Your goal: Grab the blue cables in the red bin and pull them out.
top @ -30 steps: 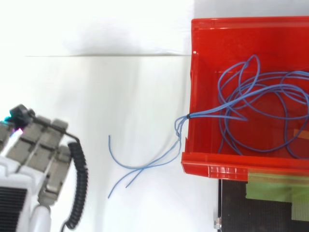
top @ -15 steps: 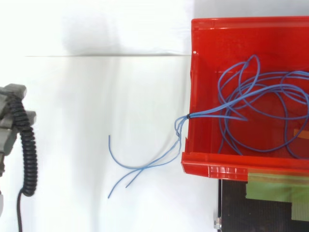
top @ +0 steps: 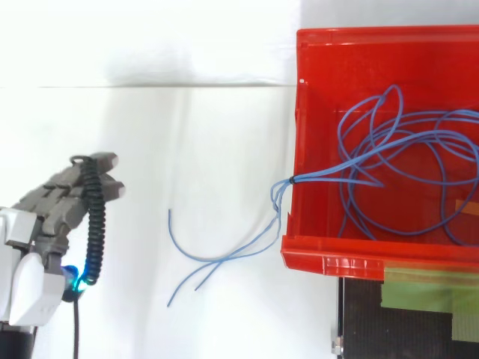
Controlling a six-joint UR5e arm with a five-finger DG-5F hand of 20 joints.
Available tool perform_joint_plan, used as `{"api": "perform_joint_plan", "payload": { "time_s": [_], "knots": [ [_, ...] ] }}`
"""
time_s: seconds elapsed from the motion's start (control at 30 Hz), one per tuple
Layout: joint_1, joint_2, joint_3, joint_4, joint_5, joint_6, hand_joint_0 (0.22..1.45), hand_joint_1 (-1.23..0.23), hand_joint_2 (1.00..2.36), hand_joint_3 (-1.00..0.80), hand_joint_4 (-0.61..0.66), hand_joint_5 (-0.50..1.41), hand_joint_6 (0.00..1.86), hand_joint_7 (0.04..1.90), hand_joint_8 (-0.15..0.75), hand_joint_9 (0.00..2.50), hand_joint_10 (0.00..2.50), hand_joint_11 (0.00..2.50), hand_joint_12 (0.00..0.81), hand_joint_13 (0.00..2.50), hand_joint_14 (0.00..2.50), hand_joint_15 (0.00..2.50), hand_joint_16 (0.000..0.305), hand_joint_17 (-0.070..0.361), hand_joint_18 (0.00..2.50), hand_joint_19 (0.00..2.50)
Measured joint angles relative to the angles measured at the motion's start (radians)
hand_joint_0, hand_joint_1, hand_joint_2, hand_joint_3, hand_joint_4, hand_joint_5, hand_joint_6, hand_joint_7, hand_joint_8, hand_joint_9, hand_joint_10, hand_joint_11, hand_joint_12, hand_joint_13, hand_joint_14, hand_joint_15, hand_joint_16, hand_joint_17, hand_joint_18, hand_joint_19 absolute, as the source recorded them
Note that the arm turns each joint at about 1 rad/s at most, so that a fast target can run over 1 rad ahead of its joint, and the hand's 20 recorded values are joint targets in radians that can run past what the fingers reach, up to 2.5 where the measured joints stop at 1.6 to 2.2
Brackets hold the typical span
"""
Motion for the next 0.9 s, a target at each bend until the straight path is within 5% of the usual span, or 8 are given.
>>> {"api": "perform_joint_plan", "payload": {
  "time_s": [0.17, 0.33, 0.6, 0.73, 0.9],
  "knots": [
    [0.002, -0.005, 0.010, -0.120, -0.006, -0.103, 0.70, -1.09, 1.00, -1.00, 0.06, 0.78, 0.02, 0.53, 0.226, 0.57, 0.01, 0.35, 0.355, 0.47, 0.01, 0.32, 0.052, 0.116, 0.49, 0.58],
    [0.003, -0.005, 0.011, -0.161, -0.008, -0.121, 0.70, -1.08, 1.00, -1.00, 0.06, 0.77, 0.01, 0.52, 0.226, 0.58, 0.01, 0.35, 0.357, 0.47, 0.01, 0.31, 0.052, 0.117, 0.50, 0.58],
    [0.002, -0.005, 0.019, -0.277, 0.026, 0.027, 0.71, -1.06, 1.00, -1.00, 0.07, 0.76, 0.02, 0.51, 0.227, 0.57, 0.02, 0.35, 0.360, 0.47, 0.01, 0.31, 0.052, 0.117, 0.50, 0.57],
    [0.000, -0.005, 0.043, -0.251, 0.020, 0.012, 0.71, -1.06, 1.00, -1.00, 0.07, 0.77, 0.02, 0.51, 0.229, 0.57, 0.01, 0.35, 0.362, 0.48, 0.01, 0.31, 0.052, 0.118, 0.50, 0.58],
    [-0.007, -0.005, 0.056, -0.136, 0.020, -0.105, 0.71, -1.06, 1.00, -1.00, 0.07, 0.76, 0.02, 0.51, 0.229, 0.58, 0.01, 0.35, 0.361, 0.48, 0.01, 0.32, 0.053, 0.118, 0.51, 0.58]
  ]
}}
